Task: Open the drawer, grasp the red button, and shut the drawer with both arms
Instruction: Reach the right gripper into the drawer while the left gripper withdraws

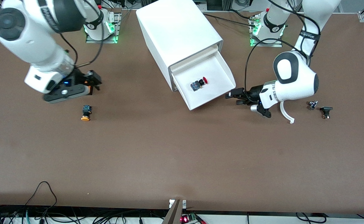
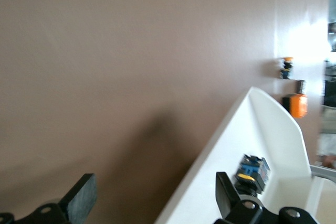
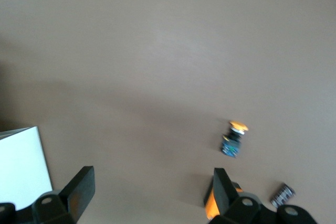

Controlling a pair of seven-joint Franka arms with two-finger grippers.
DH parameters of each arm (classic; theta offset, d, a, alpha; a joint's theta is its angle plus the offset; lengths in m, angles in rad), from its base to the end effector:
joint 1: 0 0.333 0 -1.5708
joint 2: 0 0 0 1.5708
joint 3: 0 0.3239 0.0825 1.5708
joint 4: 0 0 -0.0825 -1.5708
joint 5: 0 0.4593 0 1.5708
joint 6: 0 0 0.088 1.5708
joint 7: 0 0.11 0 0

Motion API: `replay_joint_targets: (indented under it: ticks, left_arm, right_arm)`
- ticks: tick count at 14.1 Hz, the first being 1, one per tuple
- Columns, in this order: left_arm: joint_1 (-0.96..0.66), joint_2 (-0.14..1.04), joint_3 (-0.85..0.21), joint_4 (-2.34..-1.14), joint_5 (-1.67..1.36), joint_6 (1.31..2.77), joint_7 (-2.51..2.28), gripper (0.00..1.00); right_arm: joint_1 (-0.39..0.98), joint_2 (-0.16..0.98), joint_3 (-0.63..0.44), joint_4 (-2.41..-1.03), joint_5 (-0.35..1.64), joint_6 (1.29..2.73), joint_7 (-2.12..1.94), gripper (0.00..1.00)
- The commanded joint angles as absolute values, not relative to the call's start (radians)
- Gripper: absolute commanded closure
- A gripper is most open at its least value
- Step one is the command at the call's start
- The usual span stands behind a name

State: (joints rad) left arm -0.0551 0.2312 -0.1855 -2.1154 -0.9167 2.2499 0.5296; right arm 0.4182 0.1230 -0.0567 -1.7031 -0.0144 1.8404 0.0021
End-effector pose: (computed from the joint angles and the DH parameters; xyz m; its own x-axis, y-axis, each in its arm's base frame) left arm 0.6021 -0.1726 0.2606 0.9927 -0.1099 0.0499 -0.1154 -0.7433 0.6589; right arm 0.6326 0.2395 0.4996 0.9345 0.3558 0.0145 0.3554 -0.9345 0.0208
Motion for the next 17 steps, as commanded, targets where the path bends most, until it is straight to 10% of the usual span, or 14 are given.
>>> replay_joint_targets:
  ticks: [1,9,17]
  left_arm:
    - [0.015,0.120,-0.167,-2.088,-0.839,2.261,0.511,0.00]
    - [0.049,0.023,-0.005,-1.872,-0.421,1.972,0.500,0.00]
    - [0.017,-0.049,-0.026,-1.772,0.026,1.781,0.109,0.00]
  right_arm:
    - [0.536,0.210,-0.066,-1.594,-0.015,1.841,-0.095,0.00]
    - [0.732,0.524,0.028,-1.203,-0.012,1.847,-0.548,0.00]
    - [0.776,0.647,0.081,-1.178,-0.015,1.851,-0.945,0.00]
